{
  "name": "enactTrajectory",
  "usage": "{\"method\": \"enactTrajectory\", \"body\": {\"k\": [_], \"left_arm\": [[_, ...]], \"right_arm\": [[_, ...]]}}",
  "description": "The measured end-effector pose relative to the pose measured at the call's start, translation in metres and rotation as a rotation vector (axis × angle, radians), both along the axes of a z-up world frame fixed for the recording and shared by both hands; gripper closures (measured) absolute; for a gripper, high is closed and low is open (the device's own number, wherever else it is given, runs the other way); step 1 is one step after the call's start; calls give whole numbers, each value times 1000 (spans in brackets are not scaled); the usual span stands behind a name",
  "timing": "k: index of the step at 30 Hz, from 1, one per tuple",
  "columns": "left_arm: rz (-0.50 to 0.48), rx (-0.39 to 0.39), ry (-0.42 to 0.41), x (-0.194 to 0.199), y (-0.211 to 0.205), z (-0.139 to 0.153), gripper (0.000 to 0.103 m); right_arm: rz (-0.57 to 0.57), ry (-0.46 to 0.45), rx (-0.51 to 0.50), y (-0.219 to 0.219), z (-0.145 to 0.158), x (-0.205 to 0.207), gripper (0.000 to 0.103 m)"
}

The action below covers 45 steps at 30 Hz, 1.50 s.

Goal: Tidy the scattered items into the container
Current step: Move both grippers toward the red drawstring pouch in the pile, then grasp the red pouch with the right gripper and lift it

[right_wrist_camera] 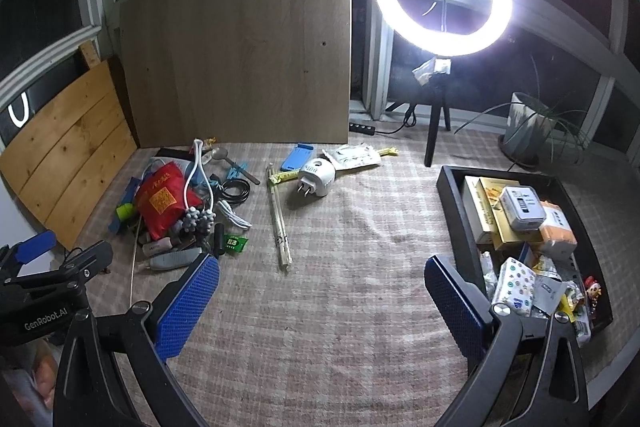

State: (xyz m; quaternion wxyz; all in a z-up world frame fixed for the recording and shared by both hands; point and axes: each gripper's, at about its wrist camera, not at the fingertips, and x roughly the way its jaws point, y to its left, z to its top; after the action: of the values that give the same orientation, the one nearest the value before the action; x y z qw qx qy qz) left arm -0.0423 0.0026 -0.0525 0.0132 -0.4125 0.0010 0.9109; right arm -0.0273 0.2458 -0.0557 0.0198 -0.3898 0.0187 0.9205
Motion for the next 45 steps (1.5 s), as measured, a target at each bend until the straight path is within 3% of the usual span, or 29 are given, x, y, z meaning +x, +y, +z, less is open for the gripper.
{"method": "enactTrajectory", "body": {"k": [14,21,31,37,45], "left_arm": [[-9,10,-47,-15,-4,-17,0],[-2,23,-113,-32,-7,-45,0],[91,115,-145,-65,-51,-79,0],[110,166,-153,-97,-74,-91,0],[92,270,-204,-144,-92,-106,0]], "right_arm": [[17,-32,-9,-7,-12,-16,2],[52,-79,-83,-8,-29,-40,2],[190,-132,-152,-38,-50,-98,2],[270,-228,-250,-60,-66,-152,12],[389,-358,-364,-103,-97,-222,12]]}}
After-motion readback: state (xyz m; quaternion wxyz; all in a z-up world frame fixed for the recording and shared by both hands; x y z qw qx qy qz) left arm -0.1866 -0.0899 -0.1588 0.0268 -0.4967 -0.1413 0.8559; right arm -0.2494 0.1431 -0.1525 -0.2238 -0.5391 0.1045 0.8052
